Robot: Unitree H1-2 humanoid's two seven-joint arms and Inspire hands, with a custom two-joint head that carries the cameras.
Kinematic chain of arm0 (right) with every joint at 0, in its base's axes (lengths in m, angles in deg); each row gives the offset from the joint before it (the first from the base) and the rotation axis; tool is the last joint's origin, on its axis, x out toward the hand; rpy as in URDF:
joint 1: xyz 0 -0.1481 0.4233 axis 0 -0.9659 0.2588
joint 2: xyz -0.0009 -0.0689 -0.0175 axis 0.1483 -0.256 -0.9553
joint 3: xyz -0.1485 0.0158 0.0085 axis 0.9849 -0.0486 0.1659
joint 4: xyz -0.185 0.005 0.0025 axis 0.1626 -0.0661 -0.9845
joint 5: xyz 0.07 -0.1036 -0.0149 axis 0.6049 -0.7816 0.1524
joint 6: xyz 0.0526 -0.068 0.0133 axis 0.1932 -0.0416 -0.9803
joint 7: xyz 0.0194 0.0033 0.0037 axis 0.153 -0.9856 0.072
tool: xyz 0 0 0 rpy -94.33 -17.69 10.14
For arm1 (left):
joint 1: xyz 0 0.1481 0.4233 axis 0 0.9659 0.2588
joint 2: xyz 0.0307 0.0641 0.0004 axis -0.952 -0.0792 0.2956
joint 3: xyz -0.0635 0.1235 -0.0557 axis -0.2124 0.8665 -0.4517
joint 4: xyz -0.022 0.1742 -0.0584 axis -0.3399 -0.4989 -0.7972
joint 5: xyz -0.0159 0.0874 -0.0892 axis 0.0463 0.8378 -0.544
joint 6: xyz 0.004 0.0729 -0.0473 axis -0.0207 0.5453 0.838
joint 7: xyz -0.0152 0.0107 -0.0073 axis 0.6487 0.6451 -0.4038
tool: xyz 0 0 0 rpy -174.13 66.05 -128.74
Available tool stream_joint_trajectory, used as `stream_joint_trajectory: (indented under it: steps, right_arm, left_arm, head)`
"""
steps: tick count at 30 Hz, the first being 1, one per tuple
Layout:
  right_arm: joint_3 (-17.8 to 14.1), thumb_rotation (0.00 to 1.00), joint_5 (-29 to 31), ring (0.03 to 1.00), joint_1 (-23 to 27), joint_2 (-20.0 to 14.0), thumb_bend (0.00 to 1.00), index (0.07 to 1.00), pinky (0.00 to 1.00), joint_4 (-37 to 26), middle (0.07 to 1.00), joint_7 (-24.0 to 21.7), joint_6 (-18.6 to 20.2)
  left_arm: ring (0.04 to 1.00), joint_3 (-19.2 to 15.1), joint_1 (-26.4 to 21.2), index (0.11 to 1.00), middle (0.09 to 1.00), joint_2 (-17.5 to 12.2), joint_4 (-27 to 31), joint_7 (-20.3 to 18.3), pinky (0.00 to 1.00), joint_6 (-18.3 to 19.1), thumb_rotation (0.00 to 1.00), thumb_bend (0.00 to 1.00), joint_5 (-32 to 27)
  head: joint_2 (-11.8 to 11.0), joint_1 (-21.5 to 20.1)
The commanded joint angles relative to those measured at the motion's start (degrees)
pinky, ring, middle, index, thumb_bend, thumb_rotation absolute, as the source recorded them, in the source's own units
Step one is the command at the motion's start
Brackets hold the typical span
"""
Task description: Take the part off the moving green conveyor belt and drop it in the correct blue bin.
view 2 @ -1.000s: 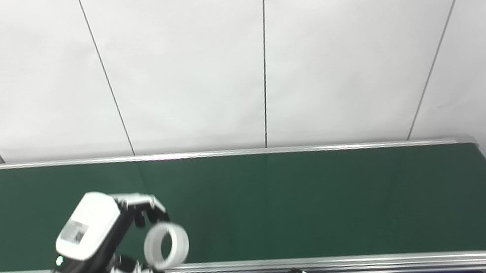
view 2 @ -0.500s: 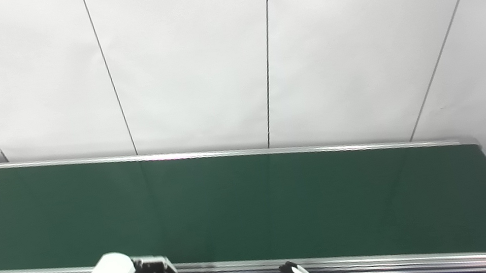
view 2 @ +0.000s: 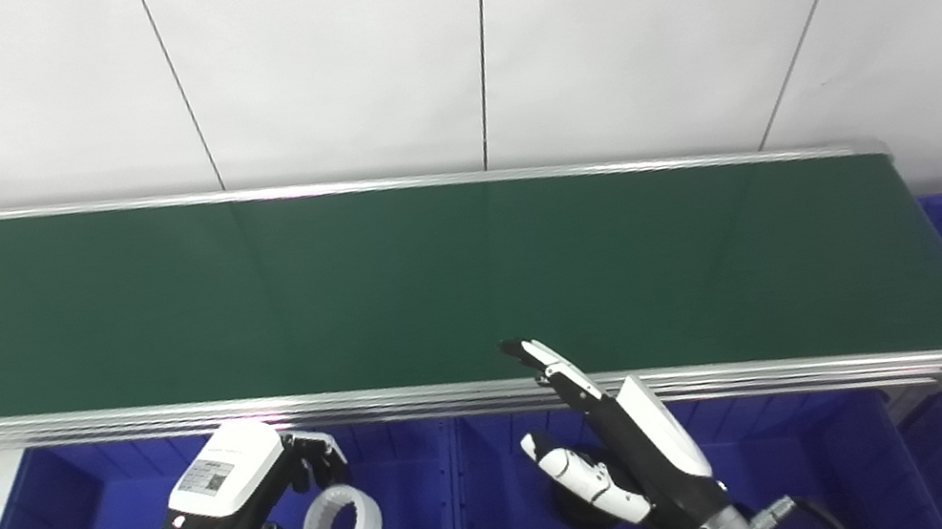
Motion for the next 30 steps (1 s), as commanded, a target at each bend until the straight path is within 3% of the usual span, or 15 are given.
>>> stream_joint_trajectory:
  steps: [1,6,8,9,10,13,16,17,19,25,30]
  right_arm:
    - [-0.55,0.95,0.72,0.931,0.60,0.31,0.33,0.929,0.87,-2.22,0.958,0.33,-0.02]
    - [-0.59,0.94,0.52,0.926,0.49,0.54,0.34,0.929,0.86,-2.68,0.958,0.23,0.56]
    - [-0.61,0.95,0.16,0.924,0.35,0.60,0.34,0.928,0.86,-2.71,0.958,0.33,0.59]
    - [-0.62,0.96,0.13,0.924,0.30,0.61,0.35,0.929,0.86,-2.65,0.958,0.35,0.54]
    - [-0.62,0.96,0.28,0.926,0.27,0.64,0.35,0.930,0.86,-2.50,0.959,0.36,0.42]
    - [-0.63,0.95,0.56,0.925,0.16,0.65,0.34,0.931,0.86,-2.26,0.958,0.35,0.16]
    - [-0.58,0.95,0.24,0.923,0.02,0.67,0.34,0.930,0.86,-2.42,0.958,0.37,0.35]
    - [-0.56,0.95,0.08,0.922,-0.03,0.68,0.34,0.930,0.86,-2.50,0.958,0.38,0.45]
    - [-0.54,0.95,-0.26,0.920,-0.09,0.70,0.35,0.928,0.85,-2.66,0.957,0.40,0.64]
    - [-0.59,0.95,-0.47,0.922,-0.33,0.79,0.35,0.929,0.86,-2.61,0.955,0.44,0.51]
    - [-0.61,0.94,-0.44,0.918,-0.52,0.85,0.35,0.927,0.85,-2.85,0.954,0.38,0.60]
  left_arm:
    - [0.445,-0.02,-1.99,0.464,0.511,0.36,0.50,1.95,0.24,-0.74,0.00,0.50,0.39]
    - [0.448,0.45,-2.80,0.480,0.501,0.26,0.47,0.19,0.25,0.51,0.00,0.50,0.77]
    - [0.445,0.40,-2.95,0.500,0.508,0.19,0.97,-0.73,0.35,0.55,0.00,0.50,-0.04]
    - [0.512,0.36,-3.01,0.500,0.500,0.15,0.99,-0.85,0.43,0.37,0.00,0.51,-0.37]
    - [0.572,0.28,-3.03,0.498,0.610,0.13,0.97,-0.85,0.51,0.21,0.04,0.52,-0.62]
    - [0.620,0.12,-3.04,0.498,0.671,0.10,0.92,-0.72,0.56,-0.02,0.05,0.51,-1.02]
    - [0.636,0.08,-3.06,0.498,0.687,0.00,0.71,-0.71,0.57,-0.25,0.06,0.51,-1.51]
    - [0.633,0.13,-3.10,0.596,0.683,-0.08,0.63,-0.84,0.57,-0.30,0.07,0.63,-1.66]
    - [0.631,0.17,-3.14,0.650,0.677,-0.19,0.58,-1.07,0.56,-0.33,0.10,0.69,-1.90]
    - [0.654,0.38,-3.07,0.689,0.694,-0.53,0.96,-3.04,0.61,0.83,0.20,0.71,-1.53]
    - [0.641,0.43,-3.04,0.711,0.695,-0.64,0.86,-3.60,0.59,0.80,0.31,0.75,-1.02]
  head:
    - [0.01,0.03]
    - [0.01,-0.15]
    - [-0.06,-0.20]
    - [-0.06,-0.20]
    - [-0.17,-0.20]
    - [-0.19,-0.24]
    - [-0.32,-0.33]
    - [-0.30,-0.38]
    - [-0.26,-0.41]
    - [-0.29,-0.63]
    - [-0.23,-0.73]
